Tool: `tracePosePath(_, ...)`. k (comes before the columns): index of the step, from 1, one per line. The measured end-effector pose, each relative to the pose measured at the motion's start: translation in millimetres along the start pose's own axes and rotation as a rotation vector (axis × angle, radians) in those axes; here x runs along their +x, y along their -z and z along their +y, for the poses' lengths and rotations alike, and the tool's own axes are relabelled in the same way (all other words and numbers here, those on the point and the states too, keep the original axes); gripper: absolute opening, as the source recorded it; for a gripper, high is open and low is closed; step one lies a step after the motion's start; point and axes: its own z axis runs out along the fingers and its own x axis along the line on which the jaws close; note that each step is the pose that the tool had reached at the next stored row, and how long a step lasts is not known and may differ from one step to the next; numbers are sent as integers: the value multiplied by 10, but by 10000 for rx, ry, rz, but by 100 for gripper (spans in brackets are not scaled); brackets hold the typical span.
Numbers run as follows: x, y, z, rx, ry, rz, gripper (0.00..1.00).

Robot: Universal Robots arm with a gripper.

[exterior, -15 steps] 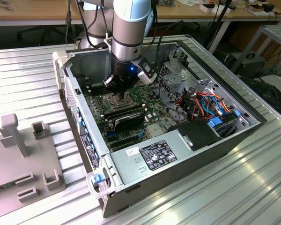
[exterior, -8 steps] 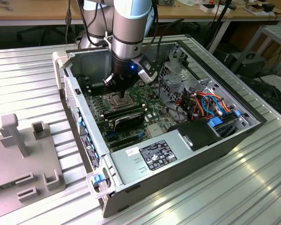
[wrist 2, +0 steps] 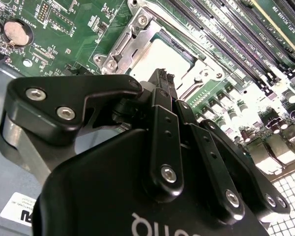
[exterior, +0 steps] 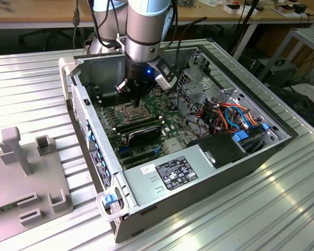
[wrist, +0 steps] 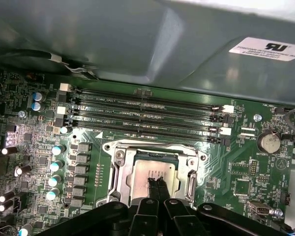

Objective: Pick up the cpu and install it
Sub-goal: 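Install the second cpu locking lever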

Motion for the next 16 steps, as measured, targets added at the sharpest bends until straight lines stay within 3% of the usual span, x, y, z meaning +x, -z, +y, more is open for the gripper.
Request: tracePosePath(16, 3, 0, -29, -1, -1, -1, 11)
